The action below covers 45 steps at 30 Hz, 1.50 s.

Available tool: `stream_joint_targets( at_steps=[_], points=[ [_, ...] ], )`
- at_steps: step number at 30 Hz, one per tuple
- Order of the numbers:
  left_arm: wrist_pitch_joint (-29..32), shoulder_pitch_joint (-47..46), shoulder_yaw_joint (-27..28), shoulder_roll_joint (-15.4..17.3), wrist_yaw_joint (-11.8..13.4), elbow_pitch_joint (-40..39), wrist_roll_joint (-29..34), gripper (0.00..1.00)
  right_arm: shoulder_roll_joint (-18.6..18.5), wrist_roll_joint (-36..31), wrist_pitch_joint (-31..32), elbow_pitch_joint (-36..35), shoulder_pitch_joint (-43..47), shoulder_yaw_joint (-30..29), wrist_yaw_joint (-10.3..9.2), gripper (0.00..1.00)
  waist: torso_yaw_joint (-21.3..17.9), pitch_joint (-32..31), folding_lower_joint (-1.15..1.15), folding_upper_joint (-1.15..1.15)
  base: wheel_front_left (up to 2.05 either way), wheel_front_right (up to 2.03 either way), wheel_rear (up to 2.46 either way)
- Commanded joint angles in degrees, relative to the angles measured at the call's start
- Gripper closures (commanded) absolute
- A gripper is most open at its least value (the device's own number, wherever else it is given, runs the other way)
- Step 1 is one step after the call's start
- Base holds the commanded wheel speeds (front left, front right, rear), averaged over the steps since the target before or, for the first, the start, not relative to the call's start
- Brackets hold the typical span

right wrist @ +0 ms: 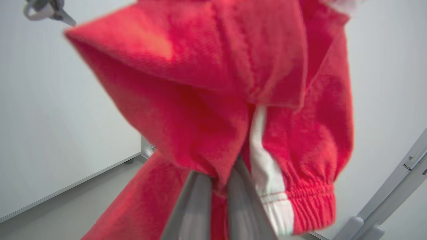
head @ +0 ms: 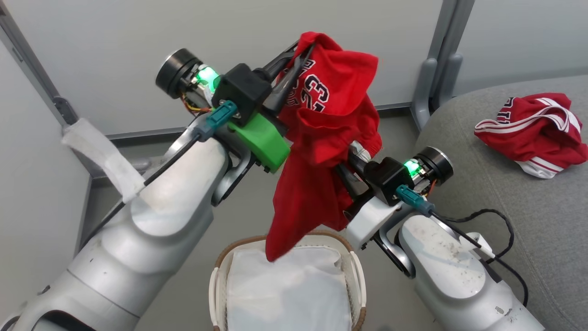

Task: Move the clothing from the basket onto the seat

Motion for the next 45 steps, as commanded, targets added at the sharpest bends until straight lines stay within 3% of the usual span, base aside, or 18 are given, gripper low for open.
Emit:
stream_joint_targets(
  at_steps=[1, 3, 12, 21, 31, 37, 45],
  points=[
    [-0.4, 1.7, 0.6, 0.7, 0.6, 0.4, -0.6, 0.59, -0.2, 0.0, -0.1, -0.7, 0.7, -0.2, -0.05, 1.00, -0.3, 0.2, 0.00, 0.00, 0.00, 0.00, 0.00],
    [-0.6, 3.3, 1.2, 1.4, 1.1, 0.9, -1.6, 0.00, -0.2, -0.4, -0.1, -1.3, 1.0, -0.6, -0.05, 1.00, -0.5, 0.3, 0.00, 0.00, 0.00, 0.00, 0.00],
    [-2.0, 12.0, 2.7, 2.8, 2.4, 2.4, -5.2, 0.00, -0.2, -1.9, -0.1, -3.4, 1.6, -3.9, -0.05, 1.00, -1.2, 1.0, 0.00, 0.00, 0.00, 0.00, 0.00],
    [-2.7, 20.6, 2.5, 1.9, 2.6, 1.5, -7.2, 0.00, -1.9, -3.8, -0.1, -3.6, 2.8, -7.1, -0.05, 1.00, -1.6, 1.8, 0.00, 0.00, 0.00, 0.00, 0.00],
    [-3.0, 25.9, 3.1, 0.0, 3.1, -1.5, -5.3, 0.00, -4.8, -4.3, -0.1, -4.6, 4.0, -10.8, -0.06, 1.00, -3.9, 3.3, 0.00, 0.00, 0.00, 0.00, 0.00],
    [-3.0, 27.2, 3.9, -1.0, 3.0, -3.6, -3.0, 0.00, -5.7, -4.7, -0.1, -5.5, 4.8, -13.1, -0.05, 1.00, -7.9, 5.1, 0.00, 0.00, 0.00, 0.00, 0.00],
    [-3.0, 26.2, 4.5, -1.9, 2.3, -3.8, -0.5, 0.00, -6.2, -5.0, -0.1, -6.6, 4.7, -15.5, -0.05, 1.00, -16.2, 9.1, 0.00, 0.00, 0.00, 0.00, 0.00]
  ],
)
